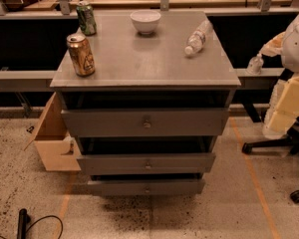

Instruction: Move water bottle near orange can

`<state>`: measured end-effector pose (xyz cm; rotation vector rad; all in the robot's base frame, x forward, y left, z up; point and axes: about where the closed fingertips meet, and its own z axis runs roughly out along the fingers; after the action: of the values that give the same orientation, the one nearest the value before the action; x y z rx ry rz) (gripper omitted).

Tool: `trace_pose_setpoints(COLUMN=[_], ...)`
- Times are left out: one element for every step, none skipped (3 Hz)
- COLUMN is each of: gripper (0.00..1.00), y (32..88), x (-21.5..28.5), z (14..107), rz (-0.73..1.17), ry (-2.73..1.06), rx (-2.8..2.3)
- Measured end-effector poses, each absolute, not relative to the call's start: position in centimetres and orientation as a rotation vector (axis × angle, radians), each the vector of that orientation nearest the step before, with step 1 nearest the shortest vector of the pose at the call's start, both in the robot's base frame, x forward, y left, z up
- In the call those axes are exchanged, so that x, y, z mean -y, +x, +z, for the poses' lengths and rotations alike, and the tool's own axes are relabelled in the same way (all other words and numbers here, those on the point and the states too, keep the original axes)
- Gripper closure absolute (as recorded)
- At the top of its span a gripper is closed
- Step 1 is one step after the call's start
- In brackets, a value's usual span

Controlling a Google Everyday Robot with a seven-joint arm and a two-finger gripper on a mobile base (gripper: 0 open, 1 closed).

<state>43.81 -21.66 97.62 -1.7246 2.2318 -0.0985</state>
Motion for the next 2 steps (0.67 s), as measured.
trace_pose_setpoints(gripper=[0.00,0.00], y=[43.8,45.7], x=[21.7,21.0], z=[97.6,97.1], rz=[-0.099,-0.169], ry=[-1.725,-1.878], rx=[-2.231,-2.135])
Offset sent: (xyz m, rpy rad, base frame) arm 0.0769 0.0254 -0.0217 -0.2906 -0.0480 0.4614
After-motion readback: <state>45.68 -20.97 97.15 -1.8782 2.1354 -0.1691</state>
